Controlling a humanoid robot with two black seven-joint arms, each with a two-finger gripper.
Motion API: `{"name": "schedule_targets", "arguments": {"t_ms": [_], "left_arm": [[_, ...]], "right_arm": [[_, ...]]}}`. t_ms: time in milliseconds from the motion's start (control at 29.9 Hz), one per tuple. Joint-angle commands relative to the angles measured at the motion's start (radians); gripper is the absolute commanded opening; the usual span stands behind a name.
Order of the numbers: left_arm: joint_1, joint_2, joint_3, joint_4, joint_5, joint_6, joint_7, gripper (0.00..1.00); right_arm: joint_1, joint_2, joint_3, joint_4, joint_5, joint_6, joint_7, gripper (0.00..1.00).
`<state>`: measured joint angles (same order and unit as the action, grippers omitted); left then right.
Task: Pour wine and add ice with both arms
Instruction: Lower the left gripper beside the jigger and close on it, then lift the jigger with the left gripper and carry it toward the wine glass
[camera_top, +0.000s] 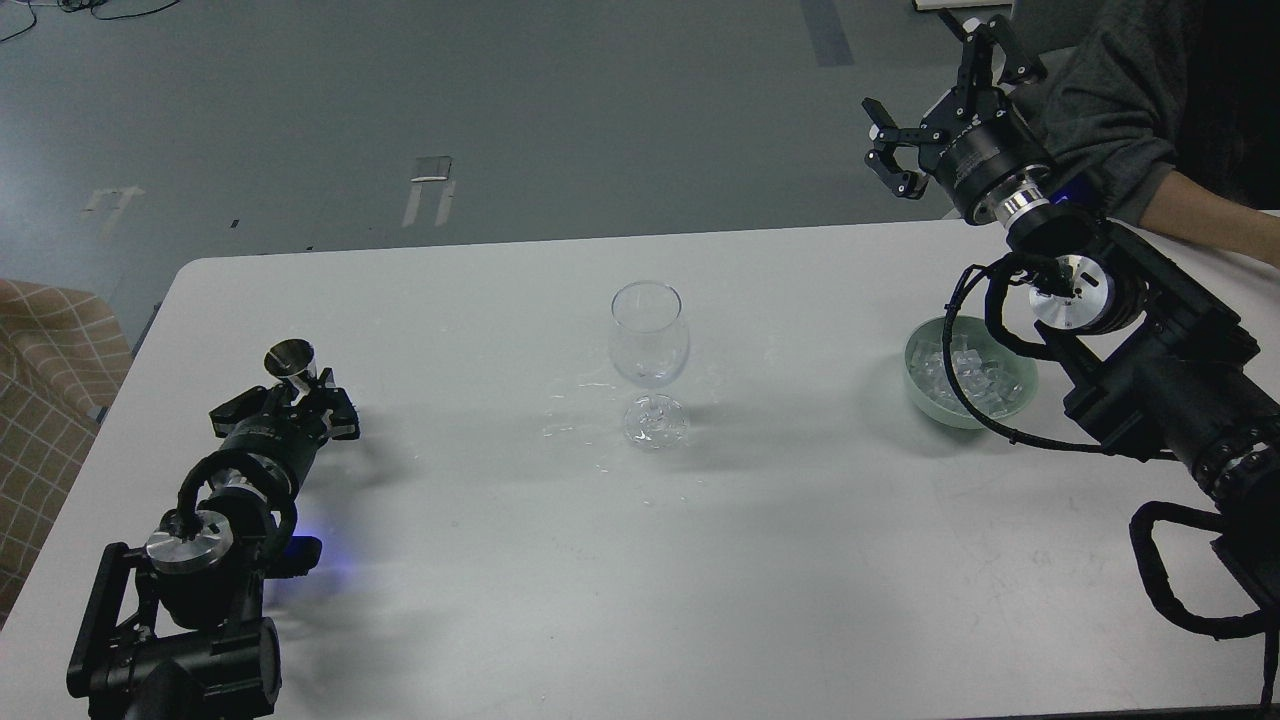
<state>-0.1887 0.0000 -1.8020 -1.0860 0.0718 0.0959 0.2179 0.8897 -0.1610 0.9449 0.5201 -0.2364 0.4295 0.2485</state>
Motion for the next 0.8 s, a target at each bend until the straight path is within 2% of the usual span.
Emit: {"name": "schedule_targets", "arguments": {"t_ms": [0,268,770], "left_arm": [[0.000,0.000,-0.003,-0.002,0.000,-0.002,-0.002,0.00],[-0.035,0.000,0.000,-0.031,-0.004,0.022,-0.002,0.00],[-0.124,0.000,0.087,-0.202,-0.004,0.159,0.001,0.00]], "right_arm": [[0.000,0.000,0.000,0.000,-0.001,0.000,0.000,1.00],[0.000,0.000,0.000,0.000,-0.001,0.000,0.000,1.00],[-0.002,0.000,-0.002,0.000,-0.006,0.000,0.000,1.00]]}}
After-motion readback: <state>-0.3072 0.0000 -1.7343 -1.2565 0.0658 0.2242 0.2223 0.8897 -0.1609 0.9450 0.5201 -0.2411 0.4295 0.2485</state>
